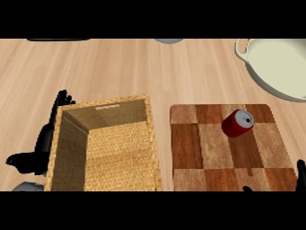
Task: Pick the can from the cutting board and place it in the pot
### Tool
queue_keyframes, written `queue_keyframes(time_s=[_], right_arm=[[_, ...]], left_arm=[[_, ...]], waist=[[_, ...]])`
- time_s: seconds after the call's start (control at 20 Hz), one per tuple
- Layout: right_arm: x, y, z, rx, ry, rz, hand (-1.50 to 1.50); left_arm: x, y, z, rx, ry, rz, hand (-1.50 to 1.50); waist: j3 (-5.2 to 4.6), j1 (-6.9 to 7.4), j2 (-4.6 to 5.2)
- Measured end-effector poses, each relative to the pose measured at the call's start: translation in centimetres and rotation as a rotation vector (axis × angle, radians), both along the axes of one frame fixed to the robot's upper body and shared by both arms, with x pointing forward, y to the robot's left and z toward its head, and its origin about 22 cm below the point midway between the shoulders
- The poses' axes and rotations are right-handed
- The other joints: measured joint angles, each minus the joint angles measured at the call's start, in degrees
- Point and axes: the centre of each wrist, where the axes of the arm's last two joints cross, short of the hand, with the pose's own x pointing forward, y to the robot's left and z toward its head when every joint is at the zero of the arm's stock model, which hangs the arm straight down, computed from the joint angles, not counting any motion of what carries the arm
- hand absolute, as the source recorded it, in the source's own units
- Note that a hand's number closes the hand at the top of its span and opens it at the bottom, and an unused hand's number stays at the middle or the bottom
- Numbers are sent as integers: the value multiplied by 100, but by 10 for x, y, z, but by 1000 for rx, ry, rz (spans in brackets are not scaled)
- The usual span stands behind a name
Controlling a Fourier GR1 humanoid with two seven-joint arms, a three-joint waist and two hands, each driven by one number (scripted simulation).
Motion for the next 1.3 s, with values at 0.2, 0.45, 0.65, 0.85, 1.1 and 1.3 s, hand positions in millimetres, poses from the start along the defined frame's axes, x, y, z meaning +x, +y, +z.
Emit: queue_keyframes(time_s=[0.2, 0.45, 0.65, 0.85, 1.1, 1.3], right_arm=[[1, 14, 3, 26, 147, -81, -150], [27, 44, 28, 46, 255, -150, -150], [56, 71, 39, 48, 330, -203, -150], [77, 81, 39, 54, 409, -254, -150], [97, 85, 26, 68, 471, -255, -150], [106, 84, 21, 71, 484, -254, -150]], left_arm=[[3, -3, 4, 1, -9, -17, 0], [0, -7, -4, -1, -6, -24, 0], [3, -7, -5, -2, 2, -35, 0], [1, -7, -9, -3, 5, -38, 0], [-2, -4, -5, 1, 11, -35, 0], [-4, -7, 0, -5, 7, -34, 0]], waist=[[5, 103, 21], [18, 185, 4], [28, 203, -11], [35, 194, -23], [40, 177, -33], [41, 167, -37]])
